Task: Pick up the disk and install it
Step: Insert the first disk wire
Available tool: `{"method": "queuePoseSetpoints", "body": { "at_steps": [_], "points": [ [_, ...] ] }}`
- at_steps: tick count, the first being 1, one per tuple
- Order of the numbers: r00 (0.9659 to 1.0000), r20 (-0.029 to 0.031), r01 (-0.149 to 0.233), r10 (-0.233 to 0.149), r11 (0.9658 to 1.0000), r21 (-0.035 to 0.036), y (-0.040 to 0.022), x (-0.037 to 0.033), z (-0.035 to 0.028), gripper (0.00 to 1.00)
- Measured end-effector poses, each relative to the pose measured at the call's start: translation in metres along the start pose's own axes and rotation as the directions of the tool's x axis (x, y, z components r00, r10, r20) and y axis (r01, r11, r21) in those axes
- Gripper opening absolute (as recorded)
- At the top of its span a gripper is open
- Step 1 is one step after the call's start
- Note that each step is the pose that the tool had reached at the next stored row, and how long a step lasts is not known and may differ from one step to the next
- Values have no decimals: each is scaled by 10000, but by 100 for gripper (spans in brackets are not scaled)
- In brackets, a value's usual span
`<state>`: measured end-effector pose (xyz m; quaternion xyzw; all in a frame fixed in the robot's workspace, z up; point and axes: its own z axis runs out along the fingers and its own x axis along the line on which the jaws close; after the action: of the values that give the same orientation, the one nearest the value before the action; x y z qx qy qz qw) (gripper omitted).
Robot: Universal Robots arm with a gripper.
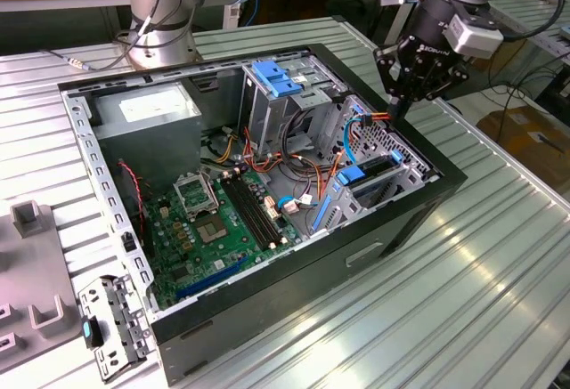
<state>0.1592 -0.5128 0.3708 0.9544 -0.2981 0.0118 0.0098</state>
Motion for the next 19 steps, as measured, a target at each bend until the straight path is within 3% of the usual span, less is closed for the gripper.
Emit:
{"method": "queuePoseSetpoints", "body": {
  "at_steps": [6,17,19],
  "points": [
    [9979,7,-652,652,9979,-19,0,0,0,16],
    [9974,8,-717,717,9974,-20,0,-1,0,16],
    [9937,11,-1121,1121,9937,-33,3,-4,0,16]
  ]
}}
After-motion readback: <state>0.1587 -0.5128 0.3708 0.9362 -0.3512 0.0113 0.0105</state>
